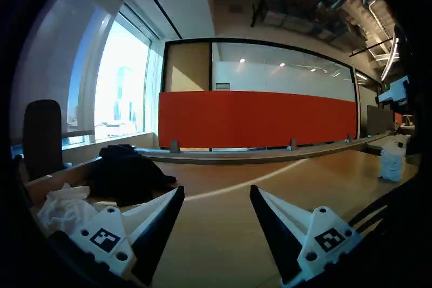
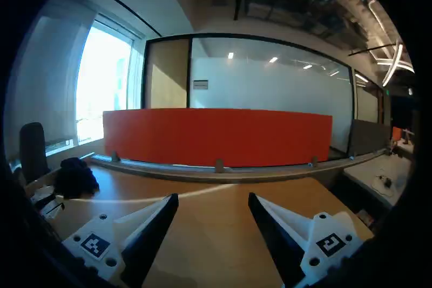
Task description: Fold towel
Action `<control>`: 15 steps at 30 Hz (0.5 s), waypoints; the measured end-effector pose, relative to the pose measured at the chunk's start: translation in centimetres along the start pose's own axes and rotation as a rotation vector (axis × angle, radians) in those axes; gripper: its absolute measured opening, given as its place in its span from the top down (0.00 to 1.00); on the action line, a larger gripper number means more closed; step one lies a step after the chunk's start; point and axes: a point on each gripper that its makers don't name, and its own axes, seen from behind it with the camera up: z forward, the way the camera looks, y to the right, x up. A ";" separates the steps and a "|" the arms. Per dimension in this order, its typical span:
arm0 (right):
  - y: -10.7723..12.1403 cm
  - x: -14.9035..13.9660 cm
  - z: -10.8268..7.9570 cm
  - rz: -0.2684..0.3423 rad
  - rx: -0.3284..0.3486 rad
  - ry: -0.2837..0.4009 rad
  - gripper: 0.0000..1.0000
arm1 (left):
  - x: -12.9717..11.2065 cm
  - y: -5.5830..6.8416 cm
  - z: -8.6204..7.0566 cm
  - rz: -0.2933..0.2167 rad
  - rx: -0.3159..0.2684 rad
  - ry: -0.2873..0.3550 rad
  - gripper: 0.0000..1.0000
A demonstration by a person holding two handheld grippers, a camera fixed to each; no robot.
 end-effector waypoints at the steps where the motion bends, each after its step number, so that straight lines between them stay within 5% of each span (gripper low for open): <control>1: 0.0 0.0 0.0 0.000 0.001 0.001 0.00 | -0.2 0.0 0.0 0.000 0.001 -0.001 0.10; 15: 0.3 -0.2 0.4 -0.006 0.001 0.001 0.00 | -1.6 -0.7 0.5 -0.023 0.022 -0.010 0.10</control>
